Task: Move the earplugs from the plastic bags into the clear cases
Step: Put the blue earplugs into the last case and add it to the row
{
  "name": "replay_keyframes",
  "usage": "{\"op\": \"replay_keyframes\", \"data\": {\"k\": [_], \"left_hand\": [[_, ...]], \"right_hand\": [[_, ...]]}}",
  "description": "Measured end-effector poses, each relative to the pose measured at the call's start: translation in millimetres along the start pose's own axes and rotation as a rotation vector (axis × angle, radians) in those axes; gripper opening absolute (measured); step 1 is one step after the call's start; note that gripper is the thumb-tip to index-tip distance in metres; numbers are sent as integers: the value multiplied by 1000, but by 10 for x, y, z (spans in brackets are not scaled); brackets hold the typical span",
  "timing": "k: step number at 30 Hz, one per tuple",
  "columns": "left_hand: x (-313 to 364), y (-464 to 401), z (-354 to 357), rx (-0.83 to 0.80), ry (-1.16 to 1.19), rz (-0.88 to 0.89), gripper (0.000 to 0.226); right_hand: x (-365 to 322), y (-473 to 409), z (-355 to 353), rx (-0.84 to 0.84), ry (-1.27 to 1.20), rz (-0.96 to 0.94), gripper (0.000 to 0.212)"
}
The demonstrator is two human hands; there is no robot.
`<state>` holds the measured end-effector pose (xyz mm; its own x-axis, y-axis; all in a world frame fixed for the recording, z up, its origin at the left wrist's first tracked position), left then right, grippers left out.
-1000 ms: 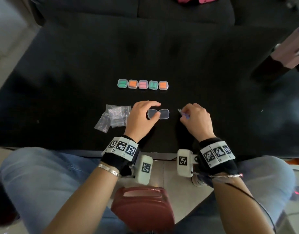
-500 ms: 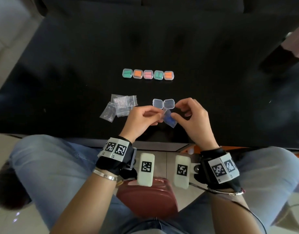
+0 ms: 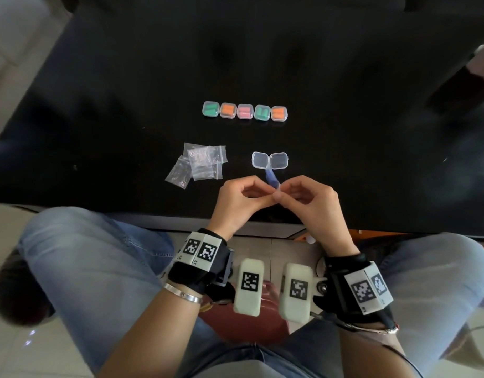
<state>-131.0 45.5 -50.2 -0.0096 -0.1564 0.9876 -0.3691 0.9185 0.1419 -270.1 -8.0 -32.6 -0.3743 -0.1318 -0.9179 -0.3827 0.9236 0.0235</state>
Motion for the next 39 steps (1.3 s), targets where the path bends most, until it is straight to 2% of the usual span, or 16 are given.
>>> {"op": "replay_keyframes", "data": {"k": [4, 8, 16, 21, 28, 34, 39], "left_hand": [[-16, 31, -32, -65, 103, -62, 11], [-4, 65, -31, -34, 100, -53, 12], [39, 76, -7, -65, -16, 39, 15], [11, 87, -3, -55, 48, -44, 8], [20, 120, -17, -64, 120, -82, 5], [-8, 112, 7, -19, -65, 12, 5], [-8, 107, -10, -45, -23, -30, 12]], "right_hand": [[-3, 29, -53, -14, -35, -7, 9], [-40, 44, -40, -18, -29, -19, 12], [-46, 46, 1, 35, 103, -80, 18], [-20, 63, -4, 25, 95, -119, 7], [1, 75, -17, -6, -42, -36, 9], [34, 76, 17, 7, -34, -1, 17], [23, 97, 5, -9, -37, -39, 10]]}}
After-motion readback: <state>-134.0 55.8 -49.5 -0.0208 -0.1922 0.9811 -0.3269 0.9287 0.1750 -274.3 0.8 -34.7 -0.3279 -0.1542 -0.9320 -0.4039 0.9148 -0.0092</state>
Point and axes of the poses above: each hand's wrist, its own y-axis away from the middle knuckle, its own z-axis out of the palm, x = y × z, the point moved 2 cm from there along -y, towards the middle knuckle, and after that the axes turned 5 degrees about x, right-handed, at the moved point
